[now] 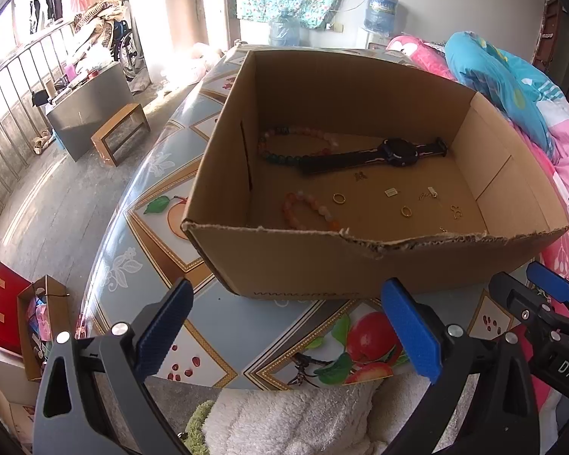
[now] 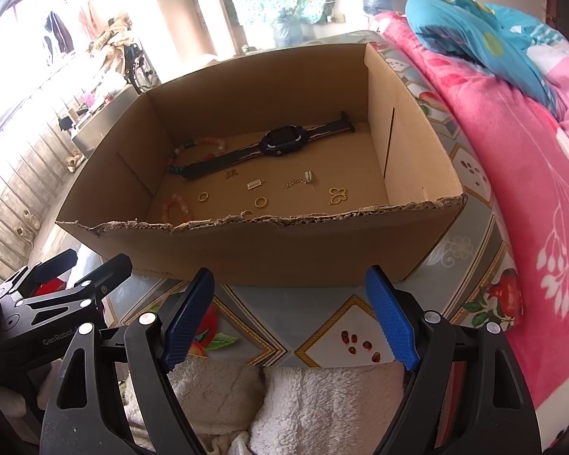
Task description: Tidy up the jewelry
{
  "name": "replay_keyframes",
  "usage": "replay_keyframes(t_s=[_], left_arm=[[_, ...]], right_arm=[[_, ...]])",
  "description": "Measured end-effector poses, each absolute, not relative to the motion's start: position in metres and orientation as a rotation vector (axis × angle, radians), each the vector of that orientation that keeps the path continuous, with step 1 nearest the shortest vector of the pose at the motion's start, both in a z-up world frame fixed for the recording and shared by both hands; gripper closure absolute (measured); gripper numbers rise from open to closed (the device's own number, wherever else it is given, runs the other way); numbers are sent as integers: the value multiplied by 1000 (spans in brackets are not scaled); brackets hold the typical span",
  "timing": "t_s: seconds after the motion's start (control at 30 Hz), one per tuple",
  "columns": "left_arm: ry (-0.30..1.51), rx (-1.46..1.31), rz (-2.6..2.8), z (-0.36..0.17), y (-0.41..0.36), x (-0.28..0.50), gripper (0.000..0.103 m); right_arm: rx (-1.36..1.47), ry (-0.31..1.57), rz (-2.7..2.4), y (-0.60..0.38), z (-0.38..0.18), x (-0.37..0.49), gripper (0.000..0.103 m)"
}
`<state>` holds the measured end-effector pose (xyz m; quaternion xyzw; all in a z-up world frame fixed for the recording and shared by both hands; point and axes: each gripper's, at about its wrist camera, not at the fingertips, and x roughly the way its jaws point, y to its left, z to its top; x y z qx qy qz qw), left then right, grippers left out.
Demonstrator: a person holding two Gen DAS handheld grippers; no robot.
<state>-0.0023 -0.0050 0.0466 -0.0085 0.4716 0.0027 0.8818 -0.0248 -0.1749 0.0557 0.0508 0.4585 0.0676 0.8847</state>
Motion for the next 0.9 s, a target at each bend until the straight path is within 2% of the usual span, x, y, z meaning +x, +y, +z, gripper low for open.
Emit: replay_keyframes(t_s=[0.9], left_arm=[[987,-26,1,46,-3,-2,6]], right_arm=[[99,962,135,-167,56,-21,25]])
